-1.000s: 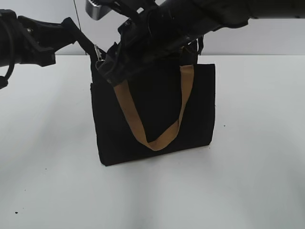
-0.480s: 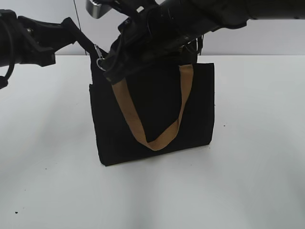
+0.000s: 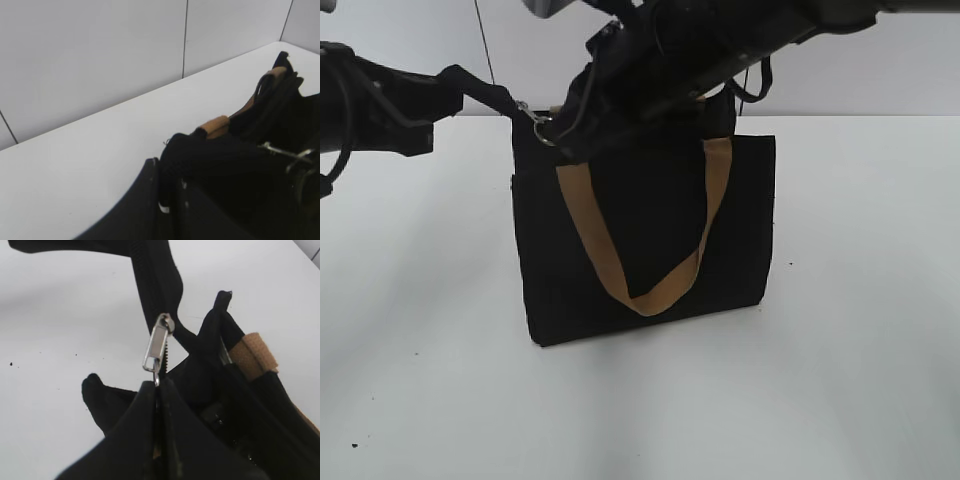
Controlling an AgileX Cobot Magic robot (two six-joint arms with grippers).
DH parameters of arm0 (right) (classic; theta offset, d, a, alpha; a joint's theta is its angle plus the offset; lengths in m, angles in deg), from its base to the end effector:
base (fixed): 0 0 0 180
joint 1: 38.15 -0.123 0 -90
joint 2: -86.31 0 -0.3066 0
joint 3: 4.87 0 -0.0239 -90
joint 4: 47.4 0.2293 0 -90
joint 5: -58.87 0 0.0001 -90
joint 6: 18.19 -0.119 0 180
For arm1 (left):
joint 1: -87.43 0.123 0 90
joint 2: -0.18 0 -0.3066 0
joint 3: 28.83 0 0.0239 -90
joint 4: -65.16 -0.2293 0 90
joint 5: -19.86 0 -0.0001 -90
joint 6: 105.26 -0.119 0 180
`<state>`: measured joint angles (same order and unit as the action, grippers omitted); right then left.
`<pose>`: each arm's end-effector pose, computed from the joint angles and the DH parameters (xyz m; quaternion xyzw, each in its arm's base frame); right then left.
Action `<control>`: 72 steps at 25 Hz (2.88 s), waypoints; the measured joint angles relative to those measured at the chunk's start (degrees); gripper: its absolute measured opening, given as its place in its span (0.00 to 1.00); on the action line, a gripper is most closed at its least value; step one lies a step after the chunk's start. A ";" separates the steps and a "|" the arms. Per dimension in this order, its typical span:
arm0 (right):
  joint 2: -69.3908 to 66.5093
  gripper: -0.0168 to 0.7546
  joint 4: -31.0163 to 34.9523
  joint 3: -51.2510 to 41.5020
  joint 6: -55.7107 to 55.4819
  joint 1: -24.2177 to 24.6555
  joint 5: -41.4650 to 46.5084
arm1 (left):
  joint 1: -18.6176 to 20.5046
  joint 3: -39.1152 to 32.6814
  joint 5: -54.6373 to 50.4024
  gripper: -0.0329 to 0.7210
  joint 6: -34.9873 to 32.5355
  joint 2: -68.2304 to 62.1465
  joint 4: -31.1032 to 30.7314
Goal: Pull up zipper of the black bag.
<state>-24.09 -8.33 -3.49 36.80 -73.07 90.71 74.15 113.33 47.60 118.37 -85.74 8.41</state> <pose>0.3144 0.2678 0.2792 -0.4798 0.7758 0.2024 0.3564 0.2683 -0.1108 0.2879 0.2734 0.7517 -0.1776 0.5733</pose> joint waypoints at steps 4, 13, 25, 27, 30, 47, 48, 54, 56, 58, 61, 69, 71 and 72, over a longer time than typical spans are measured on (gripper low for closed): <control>1.69 0.00 0.18 0.17 -1.16 1.87 1.19 | -0.12 0.00 -3.46 0.09 0.00 0.00 -0.20; 2.02 0.00 0.92 0.17 -6.11 6.39 6.69 | -0.31 0.00 -5.52 0.09 0.00 0.00 -1.74; 2.06 0.00 1.67 0.17 -10.35 15.63 14.34 | -0.65 0.00 -11.89 0.09 0.00 -0.05 -2.48; 2.06 0.00 1.54 0.17 -10.48 17.16 15.32 | -0.65 0.00 -12.51 0.09 0.00 -0.05 -2.48; 2.06 0.00 1.08 0.17 -11.25 19.67 16.62 | -0.65 0.00 -13.10 0.09 0.00 -0.05 -2.48; 2.25 0.13 7.08 0.17 -12.83 23.66 19.50 | -0.30 0.00 -8.12 0.15 3.23 -0.05 -0.57; 2.41 0.20 7.91 0.17 -12.71 23.66 19.49 | -0.30 0.00 -7.79 0.21 5.56 0.00 -0.57; 5.03 0.69 6.87 0.17 -14.06 23.66 22.83 | -0.24 0.00 -7.78 0.70 24.26 0.13 -6.51; 6.57 0.73 4.10 0.17 -16.89 23.66 24.58 | -0.24 0.00 -7.46 0.75 33.07 0.60 -12.90; 7.89 0.74 1.14 0.17 -20.39 23.66 26.71 | -0.24 0.00 -6.66 0.76 40.67 1.56 -21.63; 9.92 0.75 -3.04 0.06 -24.88 23.66 28.92 | -0.24 0.00 -5.49 0.77 49.53 3.28 -32.76; 14.39 0.75 -6.13 0.01 -29.64 23.66 31.67 | -0.24 0.00 -3.49 0.77 62.72 7.74 -42.89; 15.49 0.75 -6.13 0.00 -29.75 23.66 33.07 | -0.24 0.00 -2.92 0.77 63.04 8.81 -43.01; 16.01 0.75 -6.13 0.00 -29.75 23.66 34.19 | -0.24 0.00 -2.87 0.77 63.04 9.25 -43.06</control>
<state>-8.08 -14.46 -3.50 7.05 -49.41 124.90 73.91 113.33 44.73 181.42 -76.48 -34.64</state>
